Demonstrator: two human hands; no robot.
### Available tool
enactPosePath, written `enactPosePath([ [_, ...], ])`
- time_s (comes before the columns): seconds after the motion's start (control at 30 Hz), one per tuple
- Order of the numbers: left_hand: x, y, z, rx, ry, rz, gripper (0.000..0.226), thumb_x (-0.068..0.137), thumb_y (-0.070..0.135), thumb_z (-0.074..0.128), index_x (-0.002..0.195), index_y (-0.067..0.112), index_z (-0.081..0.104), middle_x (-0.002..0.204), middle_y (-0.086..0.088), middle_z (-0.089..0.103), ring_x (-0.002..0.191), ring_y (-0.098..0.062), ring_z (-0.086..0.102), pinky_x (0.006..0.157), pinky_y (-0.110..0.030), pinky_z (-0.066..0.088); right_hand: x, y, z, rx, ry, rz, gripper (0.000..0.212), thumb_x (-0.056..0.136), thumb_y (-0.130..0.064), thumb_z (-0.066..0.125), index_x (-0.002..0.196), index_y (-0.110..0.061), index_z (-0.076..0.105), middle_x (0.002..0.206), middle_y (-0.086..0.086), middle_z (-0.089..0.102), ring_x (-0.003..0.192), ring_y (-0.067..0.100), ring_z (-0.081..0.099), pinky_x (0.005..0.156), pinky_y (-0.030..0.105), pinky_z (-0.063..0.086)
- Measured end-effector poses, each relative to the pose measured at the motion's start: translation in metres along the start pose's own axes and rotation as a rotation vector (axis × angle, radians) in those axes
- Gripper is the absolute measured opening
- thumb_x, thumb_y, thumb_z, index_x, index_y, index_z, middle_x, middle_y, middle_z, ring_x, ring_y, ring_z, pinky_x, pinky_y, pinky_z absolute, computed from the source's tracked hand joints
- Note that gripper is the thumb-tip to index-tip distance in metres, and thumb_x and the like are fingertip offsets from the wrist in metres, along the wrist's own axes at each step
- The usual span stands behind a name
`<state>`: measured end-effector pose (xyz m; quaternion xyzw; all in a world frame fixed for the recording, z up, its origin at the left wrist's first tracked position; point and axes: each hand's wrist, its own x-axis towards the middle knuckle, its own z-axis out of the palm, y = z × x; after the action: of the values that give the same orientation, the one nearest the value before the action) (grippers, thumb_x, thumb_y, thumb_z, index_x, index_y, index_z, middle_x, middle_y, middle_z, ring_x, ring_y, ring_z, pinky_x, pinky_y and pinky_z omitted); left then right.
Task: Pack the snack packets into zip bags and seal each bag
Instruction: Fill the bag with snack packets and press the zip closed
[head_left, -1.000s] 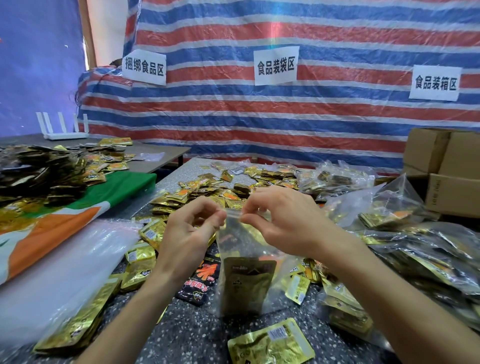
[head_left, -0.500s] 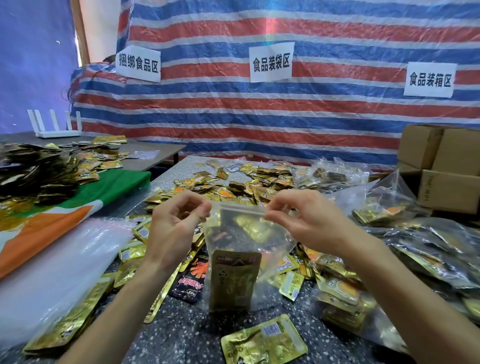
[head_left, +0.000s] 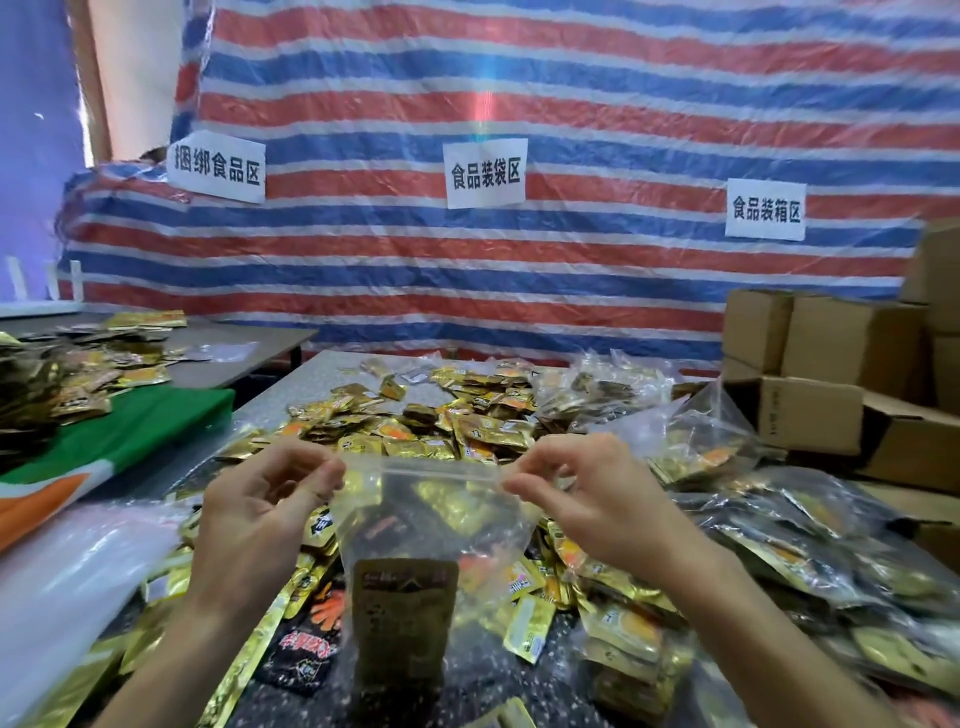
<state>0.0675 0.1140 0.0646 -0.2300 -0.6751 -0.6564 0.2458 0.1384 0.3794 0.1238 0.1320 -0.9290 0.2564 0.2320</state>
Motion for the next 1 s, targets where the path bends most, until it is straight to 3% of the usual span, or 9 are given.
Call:
enactPosePath([
  [0.2, -0.001, 0.001, -0.003, 0.009, 0.009, -0.011, 0.010, 0.084, 0.020, 0.068, 0.079, 0.027, 0.073, 0.080, -0.003, 0.071, 0.077, -0.018, 0.065, 0.075, -0.042, 0.053, -0.003, 0.003, 0.007, 0.036, 0.117, 0.002, 0.034, 0.082, -0.059, 0.068, 0.079, -0.026, 0.078, 0.073, -0.017, 0.072, 0.066, 0.002, 0.064, 0.060, 0.032, 0.056],
  [0.33, -0.001, 0.004, -0.005, 0.005, 0.006, -0.019, 0.008, 0.082, 0.021, 0.068, 0.078, 0.026, 0.073, 0.079, -0.003, 0.070, 0.076, -0.017, 0.065, 0.073, -0.041, 0.052, -0.004, 0.005, 0.010, 0.082, 0.185, 0.002, 0.045, 0.071, -0.071, 0.065, 0.069, -0.026, 0.074, 0.066, -0.017, 0.069, 0.059, 0.004, 0.061, 0.051, 0.019, 0.045],
  [0.53, -0.002, 0.004, -0.007, 0.022, 0.000, -0.001, 0.006, 0.080, 0.028, 0.068, 0.079, 0.028, 0.073, 0.080, -0.004, 0.070, 0.077, -0.020, 0.065, 0.071, -0.046, 0.054, -0.005, 0.009, 0.015, 0.224, 0.223, 0.006, 0.040, 0.065, -0.057, 0.082, 0.060, -0.019, 0.068, 0.052, -0.013, 0.062, 0.041, 0.004, 0.050, 0.043, 0.013, 0.034],
  [0.63, 0.003, -0.005, -0.019, -0.003, 0.064, -0.017, 0.014, 0.088, 0.018, 0.065, 0.078, 0.025, 0.071, 0.075, 0.000, 0.068, 0.071, -0.016, 0.062, 0.067, -0.034, 0.052, -0.008, 0.018, 0.007, 0.268, 0.304, 0.033, 0.047, 0.065, -0.049, 0.082, 0.056, -0.009, 0.060, 0.052, 0.001, 0.063, 0.042, 0.007, 0.057, 0.044, 0.024, 0.049],
  [0.73, 0.010, -0.021, -0.049, -0.054, 0.198, -0.063, 0.029, 0.095, 0.004, 0.058, 0.079, 0.026, 0.070, 0.068, 0.001, 0.064, 0.069, -0.023, 0.056, 0.059, -0.021, 0.049, -0.017, 0.037, -0.011, 0.382, 0.363, 0.094, 0.042, 0.067, -0.038, 0.082, 0.054, -0.007, 0.057, 0.050, -0.001, 0.060, 0.042, 0.002, 0.052, 0.048, 0.014, 0.044],
  [0.87, 0.004, -0.020, -0.038, -0.044, 0.080, -0.084, 0.015, 0.091, 0.010, 0.062, 0.081, 0.019, 0.068, 0.070, -0.006, 0.065, 0.068, -0.020, 0.060, 0.064, -0.020, 0.051, -0.027, 0.035, 0.011, 0.436, 0.150, 0.188, 0.038, 0.067, -0.044, 0.081, 0.062, -0.012, 0.062, 0.057, -0.001, 0.062, 0.048, 0.005, 0.049, 0.051, 0.016, 0.042],
  [0.93, 0.001, -0.012, -0.022, -0.085, 0.045, -0.125, 0.008, 0.085, 0.022, 0.062, 0.081, 0.019, 0.067, 0.075, -0.007, 0.068, 0.075, -0.023, 0.067, 0.074, -0.029, 0.057, -0.027, 0.021, 0.037, 0.391, -0.012, 0.232, 0.038, 0.067, -0.051, 0.084, 0.079, -0.019, 0.067, 0.073, -0.002, 0.069, 0.059, 0.002, 0.057, 0.059, 0.019, 0.049],
  [1.0, 0.000, 0.000, -0.006, -0.160, 0.025, -0.164, 0.011, 0.083, 0.027, 0.060, 0.079, 0.019, 0.067, 0.082, -0.012, 0.071, 0.083, -0.029, 0.072, 0.075, -0.039, 0.061, -0.027, 0.005, 0.066, 0.357, -0.179, 0.279, 0.057, 0.061, -0.061, 0.087, 0.103, -0.029, 0.063, 0.095, -0.010, 0.069, 0.081, -0.005, 0.063, 0.071, 0.016, 0.052],
])
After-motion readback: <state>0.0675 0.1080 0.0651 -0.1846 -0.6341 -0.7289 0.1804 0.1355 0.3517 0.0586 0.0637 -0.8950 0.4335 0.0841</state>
